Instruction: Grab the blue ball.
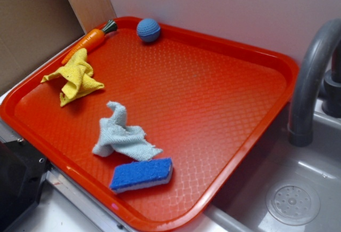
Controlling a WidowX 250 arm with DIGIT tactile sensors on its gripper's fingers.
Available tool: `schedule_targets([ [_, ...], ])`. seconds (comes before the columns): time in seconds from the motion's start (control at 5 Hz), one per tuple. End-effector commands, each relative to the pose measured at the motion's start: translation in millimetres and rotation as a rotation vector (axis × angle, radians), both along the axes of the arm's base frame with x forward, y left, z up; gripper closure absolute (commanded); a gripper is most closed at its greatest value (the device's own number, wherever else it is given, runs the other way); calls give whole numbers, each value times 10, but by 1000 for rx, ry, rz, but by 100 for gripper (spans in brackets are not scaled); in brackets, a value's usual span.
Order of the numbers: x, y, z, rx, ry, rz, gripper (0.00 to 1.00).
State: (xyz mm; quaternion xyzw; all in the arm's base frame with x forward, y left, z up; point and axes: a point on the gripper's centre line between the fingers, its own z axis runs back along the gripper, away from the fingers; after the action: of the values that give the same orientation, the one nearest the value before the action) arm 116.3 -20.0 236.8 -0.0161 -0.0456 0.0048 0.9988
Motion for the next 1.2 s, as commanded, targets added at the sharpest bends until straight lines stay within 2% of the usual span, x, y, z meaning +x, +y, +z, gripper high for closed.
schedule_targets([
  [0.0,0,0,0,0,0,0,0],
  [0.2,474,210,-330,-65,-61,18,0],
  [0.4,861,429,-662,-77,-52,9,0],
  [0.6,1121,687,-996,-131,-18,51,0],
  [1.0,1121,687,-996,-131,-18,51,0],
])
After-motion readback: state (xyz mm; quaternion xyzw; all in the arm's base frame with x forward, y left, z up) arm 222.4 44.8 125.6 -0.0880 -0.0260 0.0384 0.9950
